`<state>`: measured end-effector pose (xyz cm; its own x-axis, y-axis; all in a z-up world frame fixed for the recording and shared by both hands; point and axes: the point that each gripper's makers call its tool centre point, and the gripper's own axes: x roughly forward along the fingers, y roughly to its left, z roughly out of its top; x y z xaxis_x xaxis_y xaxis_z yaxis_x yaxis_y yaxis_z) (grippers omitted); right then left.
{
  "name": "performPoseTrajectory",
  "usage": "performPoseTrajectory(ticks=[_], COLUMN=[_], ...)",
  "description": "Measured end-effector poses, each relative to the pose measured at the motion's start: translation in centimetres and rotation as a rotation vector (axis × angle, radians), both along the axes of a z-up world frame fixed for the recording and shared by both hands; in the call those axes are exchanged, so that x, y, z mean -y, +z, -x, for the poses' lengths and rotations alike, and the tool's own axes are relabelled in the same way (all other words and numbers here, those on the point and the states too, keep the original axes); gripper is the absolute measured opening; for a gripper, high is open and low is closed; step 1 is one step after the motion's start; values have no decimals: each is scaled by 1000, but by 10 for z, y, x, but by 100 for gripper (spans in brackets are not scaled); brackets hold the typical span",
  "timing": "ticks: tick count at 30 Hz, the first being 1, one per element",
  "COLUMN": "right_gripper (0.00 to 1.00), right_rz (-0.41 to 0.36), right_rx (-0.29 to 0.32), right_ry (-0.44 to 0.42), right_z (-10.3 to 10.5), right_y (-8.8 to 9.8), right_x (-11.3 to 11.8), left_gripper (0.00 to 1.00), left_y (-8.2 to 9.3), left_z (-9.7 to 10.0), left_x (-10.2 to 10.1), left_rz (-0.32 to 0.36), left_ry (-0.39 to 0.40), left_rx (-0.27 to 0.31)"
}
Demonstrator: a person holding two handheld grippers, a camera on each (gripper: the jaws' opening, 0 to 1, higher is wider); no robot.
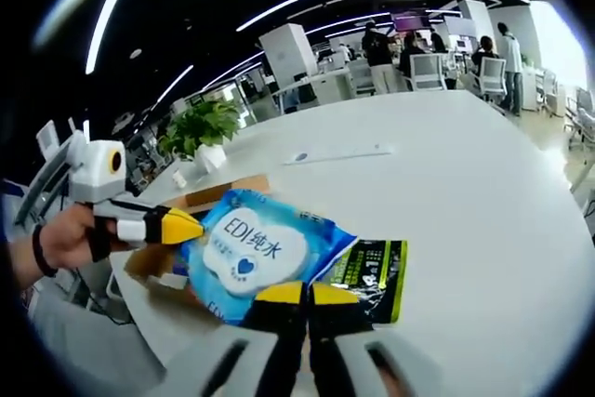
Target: Operate the shoe box by opening the lid, removing the specified soft item, and placing it in the target area until the item is outside and the box remains undamaged.
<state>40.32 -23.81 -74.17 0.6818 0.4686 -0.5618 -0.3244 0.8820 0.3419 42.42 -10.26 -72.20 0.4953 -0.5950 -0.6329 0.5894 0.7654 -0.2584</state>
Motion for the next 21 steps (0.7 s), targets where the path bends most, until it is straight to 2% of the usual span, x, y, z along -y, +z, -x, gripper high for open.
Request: performPoseTrajectory(ticks=[11, 21], right_gripper=[0, 0], right_rz=[1, 5], right_rx=[-16, -29], right_ry=[-23, -23], right_z=[3, -6], right_y=[-7, -14], right_x=[17, 22], left_gripper=[0, 0], left_y=[-7, -12], left_z=[2, -4], left_x=[18, 21], left_rz=[-1, -4], left_ry=[-24, -26], left_rx=[-15, -24])
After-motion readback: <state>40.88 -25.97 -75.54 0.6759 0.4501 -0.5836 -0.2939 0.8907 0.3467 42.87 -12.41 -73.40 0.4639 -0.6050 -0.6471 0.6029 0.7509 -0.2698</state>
